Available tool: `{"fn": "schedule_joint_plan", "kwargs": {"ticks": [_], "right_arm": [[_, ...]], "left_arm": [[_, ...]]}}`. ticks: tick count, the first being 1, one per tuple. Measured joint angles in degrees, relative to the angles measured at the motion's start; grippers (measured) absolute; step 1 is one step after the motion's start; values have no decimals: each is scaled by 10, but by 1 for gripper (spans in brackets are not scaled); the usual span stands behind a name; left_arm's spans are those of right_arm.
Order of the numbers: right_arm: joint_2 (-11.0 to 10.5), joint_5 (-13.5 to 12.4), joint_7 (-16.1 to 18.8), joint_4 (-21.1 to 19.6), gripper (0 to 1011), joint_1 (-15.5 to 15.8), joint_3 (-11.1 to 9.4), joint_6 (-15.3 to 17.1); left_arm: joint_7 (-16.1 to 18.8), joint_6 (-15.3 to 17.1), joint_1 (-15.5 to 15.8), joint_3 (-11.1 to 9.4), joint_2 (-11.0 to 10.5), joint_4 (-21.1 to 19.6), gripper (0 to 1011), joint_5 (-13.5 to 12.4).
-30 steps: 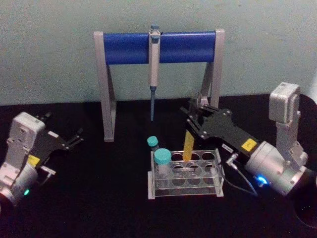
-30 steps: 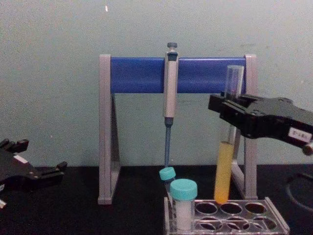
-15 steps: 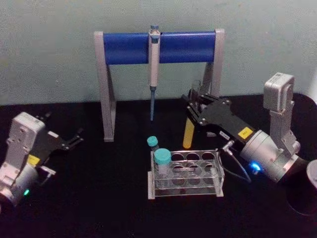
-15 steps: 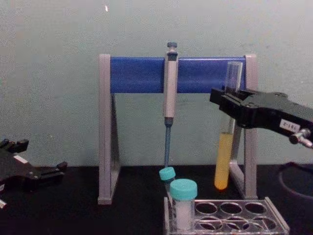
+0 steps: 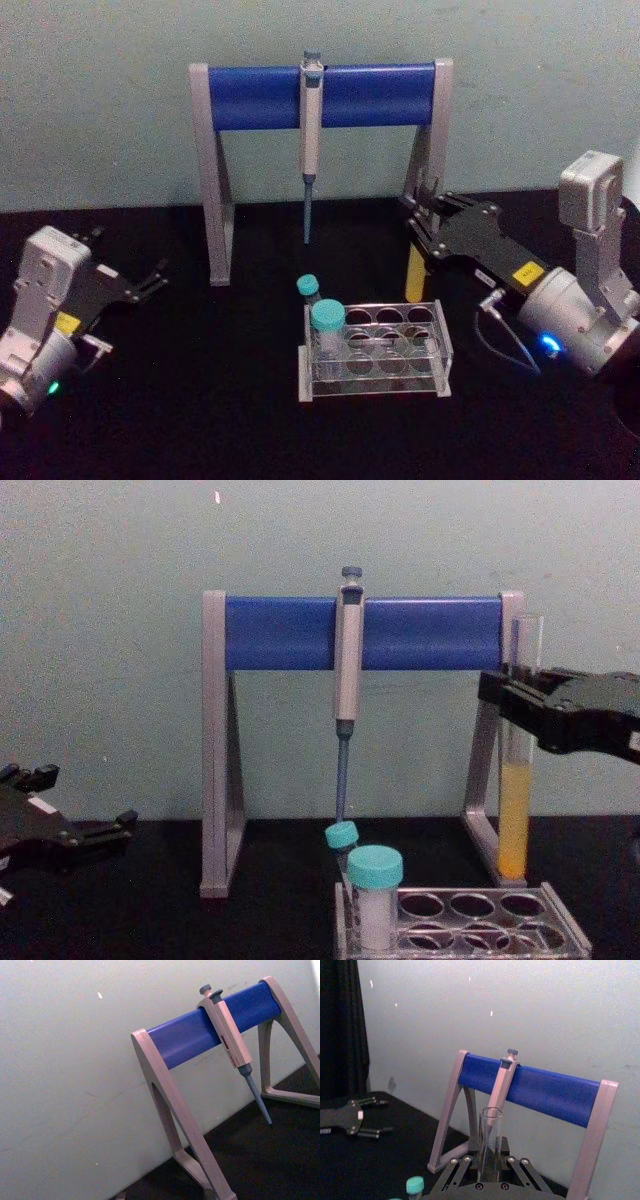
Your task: Pick up the test tube from the test tube rack, shake it, then place it back into the test tube rack.
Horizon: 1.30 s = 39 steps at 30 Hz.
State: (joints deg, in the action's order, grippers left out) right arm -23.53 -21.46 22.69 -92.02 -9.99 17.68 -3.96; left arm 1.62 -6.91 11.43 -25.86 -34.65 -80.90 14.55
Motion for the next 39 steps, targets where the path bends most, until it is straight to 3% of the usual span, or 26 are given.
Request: {"fn": "schedule_joint_plan", "kwargs": {"ticks": [6,13,19,25,31,39], "right_arm": [[-25,3,5,-42,235,29,-5,28],[-32,-28,31,-61,235,40,1,43],[-17,-56,49,-38,235,21,16,35],[5,-64,53,6,235,-11,28,5],[24,-44,34,38,235,-34,33,-25],[30,-25,19,46,235,-37,27,-33]], "left_arm": [[0,0,0,0,0,0,1001,0],[0,0,0,0,0,0,1001,0],[0,0,0,0,0,0,1001,0],[0,0,0,0,0,0,1001,0],[0,0,0,0,0,0,1001,0],[0,0,0,0,0,0,1001,0]]}}
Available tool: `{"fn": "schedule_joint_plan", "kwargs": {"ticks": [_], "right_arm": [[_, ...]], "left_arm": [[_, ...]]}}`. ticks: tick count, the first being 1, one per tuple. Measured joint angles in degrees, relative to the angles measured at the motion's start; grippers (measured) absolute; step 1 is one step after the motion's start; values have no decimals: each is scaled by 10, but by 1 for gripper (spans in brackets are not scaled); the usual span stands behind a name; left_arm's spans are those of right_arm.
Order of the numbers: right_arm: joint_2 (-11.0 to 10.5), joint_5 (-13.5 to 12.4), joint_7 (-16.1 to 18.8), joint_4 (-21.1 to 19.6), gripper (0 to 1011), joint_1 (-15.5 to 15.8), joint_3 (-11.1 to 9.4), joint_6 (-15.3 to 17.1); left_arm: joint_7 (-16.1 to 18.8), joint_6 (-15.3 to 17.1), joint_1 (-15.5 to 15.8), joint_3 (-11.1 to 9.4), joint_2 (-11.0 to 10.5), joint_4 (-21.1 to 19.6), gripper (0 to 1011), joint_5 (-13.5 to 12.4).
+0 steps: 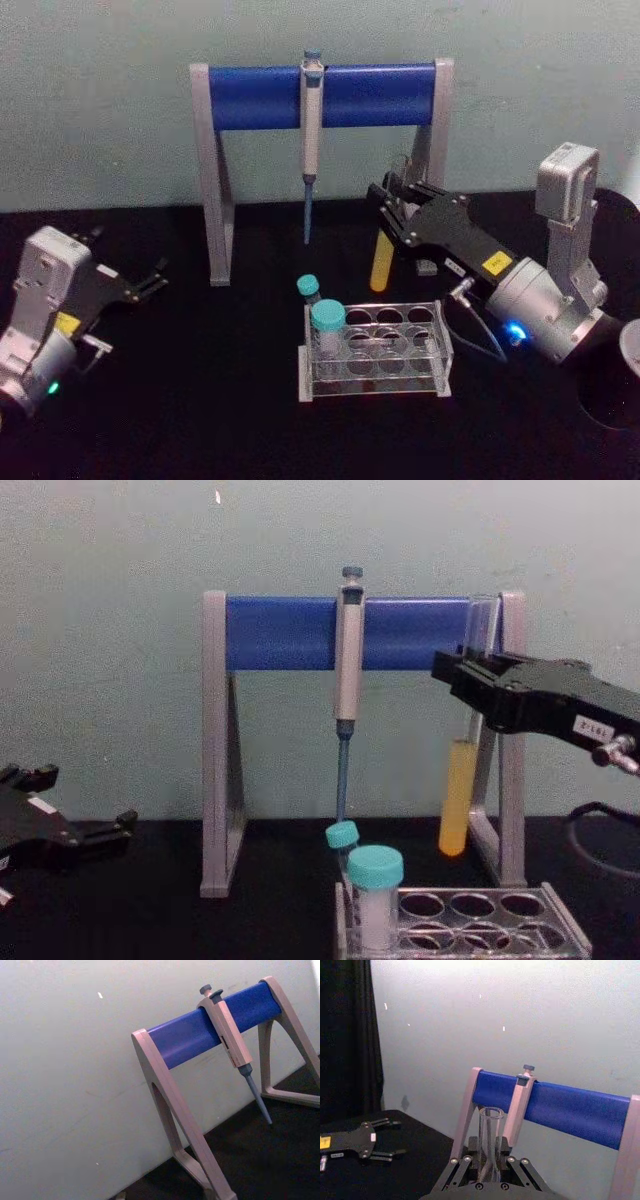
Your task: Pick up the test tube from the test tube rack, shake it, then place it back into the test tube rack.
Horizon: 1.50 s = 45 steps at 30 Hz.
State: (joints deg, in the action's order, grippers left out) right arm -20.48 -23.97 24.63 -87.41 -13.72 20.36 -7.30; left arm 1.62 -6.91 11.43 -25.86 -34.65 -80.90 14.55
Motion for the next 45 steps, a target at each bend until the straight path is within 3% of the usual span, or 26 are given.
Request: {"fn": "schedule_joint_plan", "kwargs": {"ticks": [25,30,38,45], "right_arm": [[1,6,2,-7,235,5,-10,4],[-10,18,-7,-22,235,15,-18,7],[-49,33,-11,-85,235,58,-30,37],[-63,12,15,-115,235,73,-24,59]], "left_arm": [[0,0,0,0,0,0,1001,0],[0,0,0,0,0,0,1001,0],[0,0,0,0,0,0,1001,0],[0,0,0,0,0,0,1001,0]]}}
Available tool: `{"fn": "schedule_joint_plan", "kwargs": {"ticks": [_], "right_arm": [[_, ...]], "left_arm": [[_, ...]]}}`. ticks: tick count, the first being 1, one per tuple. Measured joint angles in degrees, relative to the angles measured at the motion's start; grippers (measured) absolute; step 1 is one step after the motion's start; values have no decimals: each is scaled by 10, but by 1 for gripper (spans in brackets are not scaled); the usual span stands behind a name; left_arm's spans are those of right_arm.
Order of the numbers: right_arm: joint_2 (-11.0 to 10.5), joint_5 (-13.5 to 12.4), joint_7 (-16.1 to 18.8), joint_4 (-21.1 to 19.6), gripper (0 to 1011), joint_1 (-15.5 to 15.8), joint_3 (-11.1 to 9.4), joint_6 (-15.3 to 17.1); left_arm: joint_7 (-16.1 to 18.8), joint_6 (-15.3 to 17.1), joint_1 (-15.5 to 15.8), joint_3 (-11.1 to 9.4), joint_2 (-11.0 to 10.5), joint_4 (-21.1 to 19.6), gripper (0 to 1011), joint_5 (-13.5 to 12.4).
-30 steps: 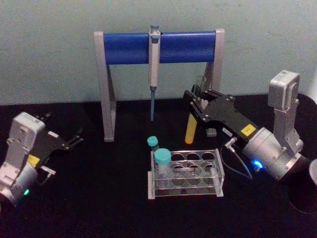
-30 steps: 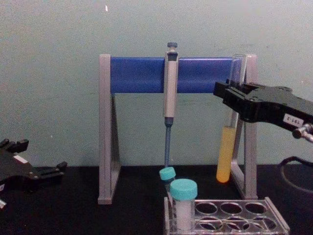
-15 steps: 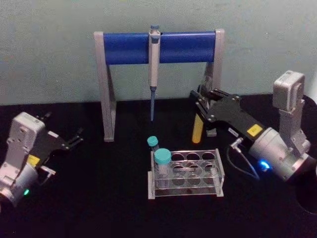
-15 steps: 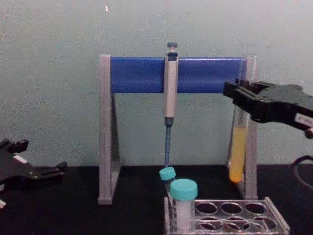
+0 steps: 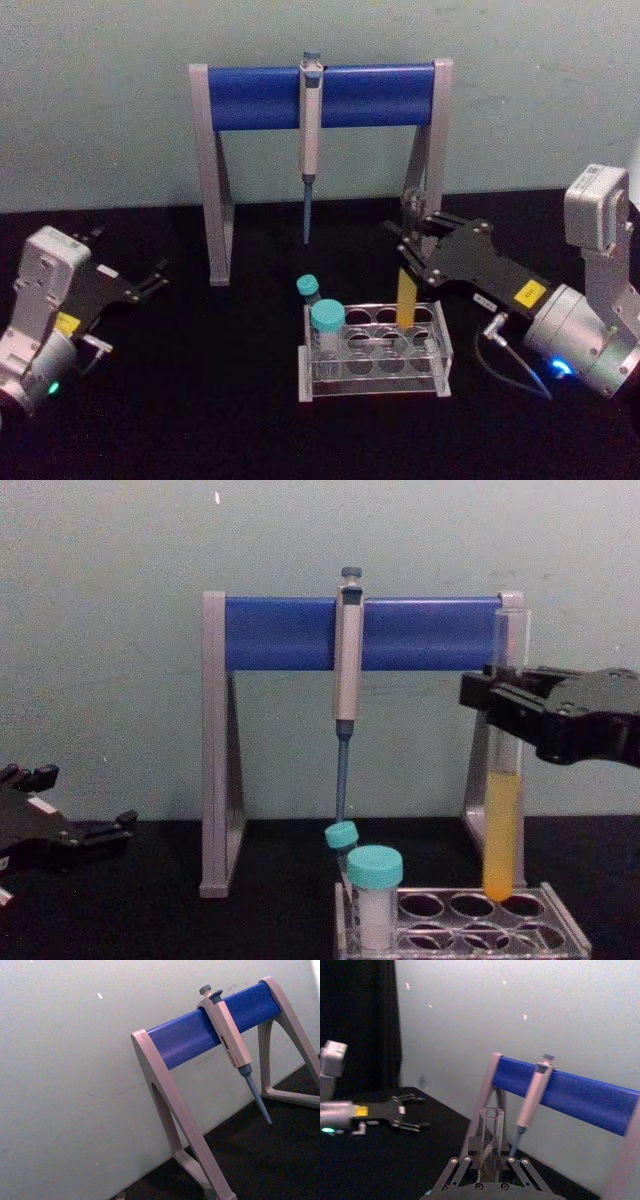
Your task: Pick up the test tube from the test tube rack, shake it, then place it back into the test tube rack.
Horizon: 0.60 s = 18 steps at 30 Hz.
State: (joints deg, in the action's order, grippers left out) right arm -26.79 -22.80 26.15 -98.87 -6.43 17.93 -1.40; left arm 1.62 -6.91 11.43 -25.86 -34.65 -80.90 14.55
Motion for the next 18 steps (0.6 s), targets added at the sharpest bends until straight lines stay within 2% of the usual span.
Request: {"fn": "schedule_joint_plan", "kwargs": {"ticks": [6,8,13,18], "right_arm": [[12,-30,19,14,235,-13,13,-3],[23,-40,24,30,235,-26,22,-12],[38,-42,22,57,235,-48,31,-30],[50,-32,7,82,235,-65,33,-46]], "left_arm": [[0,0,0,0,0,0,1001,0],[0,0,0,0,0,0,1001,0],[0,0,0,0,0,0,1001,0],[0,0,0,0,0,0,1001,0]]}}
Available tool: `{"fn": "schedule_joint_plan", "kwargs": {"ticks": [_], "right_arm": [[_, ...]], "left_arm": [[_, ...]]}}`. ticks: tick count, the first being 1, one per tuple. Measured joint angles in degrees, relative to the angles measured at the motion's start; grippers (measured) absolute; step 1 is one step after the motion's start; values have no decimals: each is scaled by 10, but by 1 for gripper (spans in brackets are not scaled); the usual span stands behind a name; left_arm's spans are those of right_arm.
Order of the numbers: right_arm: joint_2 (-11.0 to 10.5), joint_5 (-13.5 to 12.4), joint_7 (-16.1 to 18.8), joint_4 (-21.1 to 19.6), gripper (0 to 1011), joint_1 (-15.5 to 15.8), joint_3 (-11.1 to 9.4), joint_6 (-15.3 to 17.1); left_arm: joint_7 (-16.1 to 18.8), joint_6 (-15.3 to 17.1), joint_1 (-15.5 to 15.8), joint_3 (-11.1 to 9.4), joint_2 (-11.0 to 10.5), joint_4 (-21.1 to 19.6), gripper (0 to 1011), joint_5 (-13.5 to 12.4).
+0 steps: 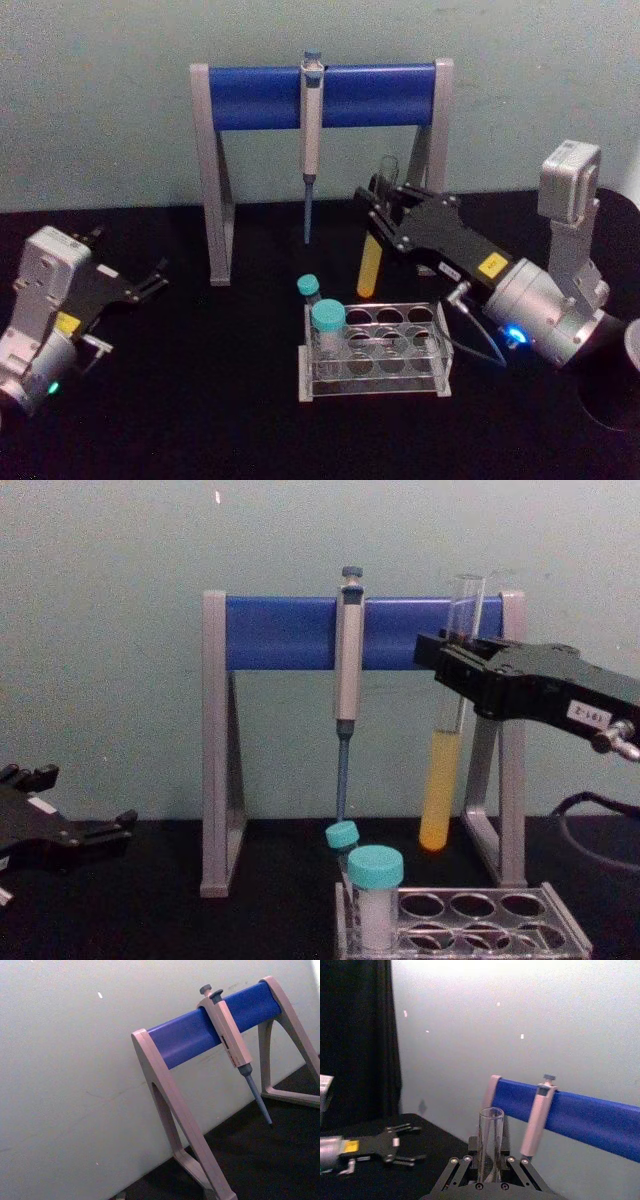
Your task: Pick up the test tube from the test tube rack, shake it, then place it back into the test tube rack.
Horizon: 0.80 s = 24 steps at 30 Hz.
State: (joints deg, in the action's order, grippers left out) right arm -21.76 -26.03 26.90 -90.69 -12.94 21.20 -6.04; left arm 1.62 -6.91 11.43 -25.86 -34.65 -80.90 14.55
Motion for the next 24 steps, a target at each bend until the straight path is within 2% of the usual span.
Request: {"fn": "schedule_joint_plan", "kwargs": {"ticks": [8,24], "right_arm": [[10,21,-24,22,235,-10,-9,-8],[13,29,-28,18,235,-3,-19,-3]], "left_arm": [[0,0,0,0,0,0,1001,0],[0,0,0,0,0,0,1001,0]]}}
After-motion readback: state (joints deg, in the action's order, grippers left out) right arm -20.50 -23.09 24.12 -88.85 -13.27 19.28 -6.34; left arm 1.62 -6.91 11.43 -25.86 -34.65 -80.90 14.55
